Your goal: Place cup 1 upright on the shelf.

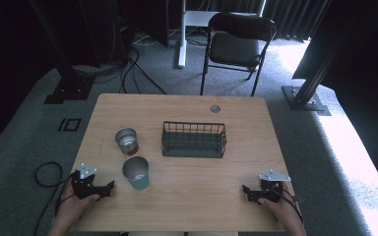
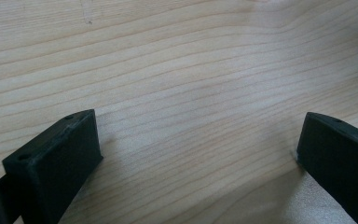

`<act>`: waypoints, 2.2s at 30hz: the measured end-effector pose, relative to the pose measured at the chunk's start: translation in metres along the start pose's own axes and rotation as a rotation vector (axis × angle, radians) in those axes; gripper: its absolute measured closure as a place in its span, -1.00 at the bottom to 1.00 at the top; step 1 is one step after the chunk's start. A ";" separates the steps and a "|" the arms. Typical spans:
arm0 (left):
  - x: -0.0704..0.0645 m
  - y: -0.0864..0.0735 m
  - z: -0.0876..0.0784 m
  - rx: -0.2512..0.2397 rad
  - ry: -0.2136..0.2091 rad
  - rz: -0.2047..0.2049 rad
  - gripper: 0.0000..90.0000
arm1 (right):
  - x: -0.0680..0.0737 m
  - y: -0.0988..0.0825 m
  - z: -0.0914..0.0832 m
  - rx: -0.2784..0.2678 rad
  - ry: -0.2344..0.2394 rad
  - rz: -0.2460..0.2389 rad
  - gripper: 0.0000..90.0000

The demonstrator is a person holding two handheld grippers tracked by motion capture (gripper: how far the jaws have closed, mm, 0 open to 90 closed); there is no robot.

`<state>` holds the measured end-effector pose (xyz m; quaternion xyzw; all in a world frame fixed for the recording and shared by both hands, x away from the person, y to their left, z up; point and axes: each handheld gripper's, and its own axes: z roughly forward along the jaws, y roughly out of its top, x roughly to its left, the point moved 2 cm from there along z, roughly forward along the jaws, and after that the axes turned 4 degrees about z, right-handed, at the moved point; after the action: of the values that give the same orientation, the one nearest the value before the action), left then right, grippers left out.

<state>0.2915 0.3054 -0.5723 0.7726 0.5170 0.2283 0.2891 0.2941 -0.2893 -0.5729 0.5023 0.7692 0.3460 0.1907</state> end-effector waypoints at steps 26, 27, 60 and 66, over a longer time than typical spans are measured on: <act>0.000 0.000 0.000 0.000 0.000 0.000 -0.99 | 0.026 0.016 0.007 -0.030 0.101 -0.080 -0.75; 0.000 0.000 0.000 0.000 0.000 0.000 -0.99 | 0.031 0.018 0.009 -0.037 0.121 -0.086 -0.75; 0.000 0.000 0.000 0.000 0.000 0.000 -0.99 | 0.092 0.046 0.031 -0.036 0.264 -0.184 -0.75; 0.000 0.000 0.000 0.000 0.000 0.000 -0.99 | 0.109 0.054 0.039 -0.035 0.296 -0.222 -0.75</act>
<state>0.2915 0.3054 -0.5723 0.7727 0.5170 0.2282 0.2890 0.3072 -0.1635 -0.5549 0.3546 0.8334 0.4063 0.1208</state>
